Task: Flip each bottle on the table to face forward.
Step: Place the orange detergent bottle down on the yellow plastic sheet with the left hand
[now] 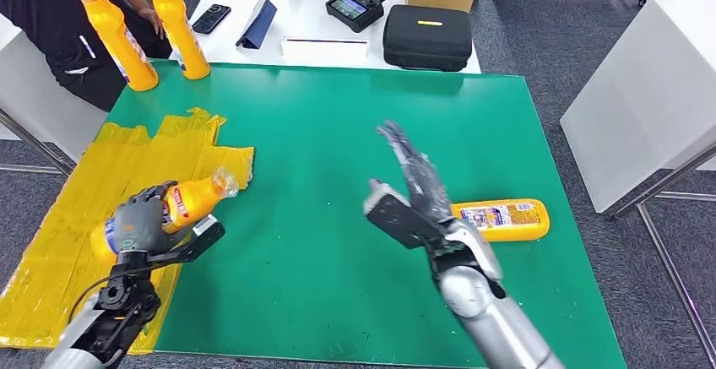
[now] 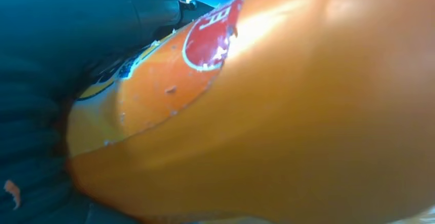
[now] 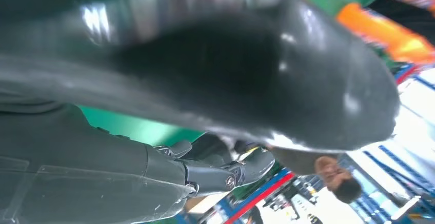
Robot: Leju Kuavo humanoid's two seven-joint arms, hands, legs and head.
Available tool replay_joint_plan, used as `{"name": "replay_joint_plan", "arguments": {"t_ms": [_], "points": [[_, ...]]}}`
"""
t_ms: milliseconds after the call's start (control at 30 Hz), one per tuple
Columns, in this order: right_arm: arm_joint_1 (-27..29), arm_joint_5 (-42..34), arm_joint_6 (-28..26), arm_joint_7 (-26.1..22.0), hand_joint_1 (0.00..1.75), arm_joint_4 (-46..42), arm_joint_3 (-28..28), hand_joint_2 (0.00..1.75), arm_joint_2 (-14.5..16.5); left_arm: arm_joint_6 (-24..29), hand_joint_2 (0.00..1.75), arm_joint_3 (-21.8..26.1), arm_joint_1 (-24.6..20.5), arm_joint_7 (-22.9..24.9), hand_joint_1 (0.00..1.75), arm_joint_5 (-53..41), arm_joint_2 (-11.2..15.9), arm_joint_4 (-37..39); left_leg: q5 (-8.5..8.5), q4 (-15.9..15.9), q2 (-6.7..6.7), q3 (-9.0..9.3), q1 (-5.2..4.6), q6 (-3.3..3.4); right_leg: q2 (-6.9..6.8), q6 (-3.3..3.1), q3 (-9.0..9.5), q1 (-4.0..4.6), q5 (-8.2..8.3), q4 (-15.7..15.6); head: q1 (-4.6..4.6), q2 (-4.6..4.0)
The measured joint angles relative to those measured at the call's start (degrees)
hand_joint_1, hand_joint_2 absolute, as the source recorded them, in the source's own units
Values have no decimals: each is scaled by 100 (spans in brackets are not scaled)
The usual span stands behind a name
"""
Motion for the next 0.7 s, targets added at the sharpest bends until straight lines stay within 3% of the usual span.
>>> {"name": "replay_joint_plan", "arguments": {"t_ms": [67,167,400,700], "points": [[133,161,1,75,0,-98,-96,175,-314,-80,0,-42,-20,175,0,-295,118,262,-1,0,0,0,0,0,0,0,0,0,0,0,-2,0],[271,613,110,354,0,-161,-260,175,-839,-190,0,-101,-60,275,0,-442,188,510,-2,-1,-5,2,0,0,-4,0,6,0,-1,-1,-2,0],[407,1239,572,592,0,224,-713,175,-2111,-117,0,-117,-119,-97,0,-292,211,698,2,1,-22,3,-14,8,-16,7,12,-15,3,-2,-2,0],[694,1051,1013,538,0,566,-1126,175,-3128,63,0,-90,-73,-746,0,547,209,690,4,0,-33,-3,-23,12,-30,9,12,-22,3,-2,-3,0]]}}
